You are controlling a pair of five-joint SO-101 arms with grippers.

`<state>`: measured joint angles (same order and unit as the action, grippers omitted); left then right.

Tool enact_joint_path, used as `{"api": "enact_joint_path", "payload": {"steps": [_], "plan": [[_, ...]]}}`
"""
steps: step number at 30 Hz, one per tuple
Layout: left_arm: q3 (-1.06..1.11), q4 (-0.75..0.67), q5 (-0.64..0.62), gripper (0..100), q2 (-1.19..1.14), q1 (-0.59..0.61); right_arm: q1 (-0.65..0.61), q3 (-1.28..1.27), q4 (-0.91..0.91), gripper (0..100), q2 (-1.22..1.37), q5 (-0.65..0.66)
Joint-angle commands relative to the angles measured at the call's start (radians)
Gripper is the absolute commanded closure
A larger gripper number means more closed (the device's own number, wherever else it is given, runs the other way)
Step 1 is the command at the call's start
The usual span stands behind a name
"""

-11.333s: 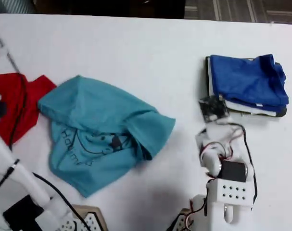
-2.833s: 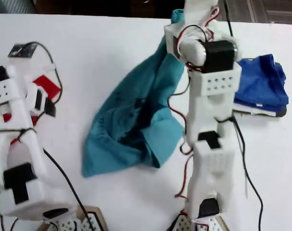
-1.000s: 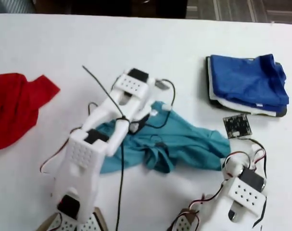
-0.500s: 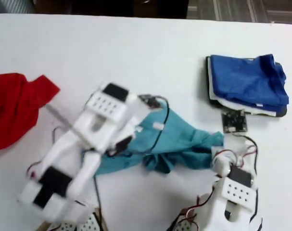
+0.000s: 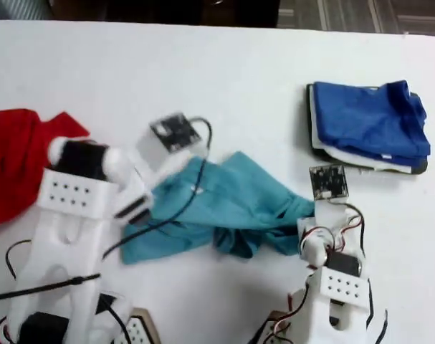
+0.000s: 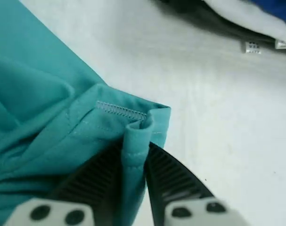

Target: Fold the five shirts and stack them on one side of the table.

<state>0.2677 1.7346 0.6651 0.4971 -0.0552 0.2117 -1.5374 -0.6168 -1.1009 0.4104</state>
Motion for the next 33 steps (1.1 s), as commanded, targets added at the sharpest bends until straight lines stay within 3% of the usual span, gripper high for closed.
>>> {"api": "enact_joint_path", "payload": {"steps": [1,7,15,23,33], "plan": [[-0.054,-0.124,-0.075,74,0.026,0.0,-0.007,0.003,0.03,97.8,-0.021,-0.008],[0.013,-0.393,-0.292,74,-0.213,-0.048,-0.008,-0.002,0.028,97.8,-0.019,-0.008],[-0.211,-0.407,-0.543,74,-0.62,-0.132,-0.013,-0.002,0.028,97.8,-0.019,-0.008],[-0.432,-0.287,-0.557,77,-0.861,-0.203,-0.012,-0.003,0.028,97.8,-0.019,-0.008],[-0.444,-0.236,-0.557,85,-0.945,-0.235,-0.01,-0.003,0.025,97.8,-0.019,-0.008]]}}
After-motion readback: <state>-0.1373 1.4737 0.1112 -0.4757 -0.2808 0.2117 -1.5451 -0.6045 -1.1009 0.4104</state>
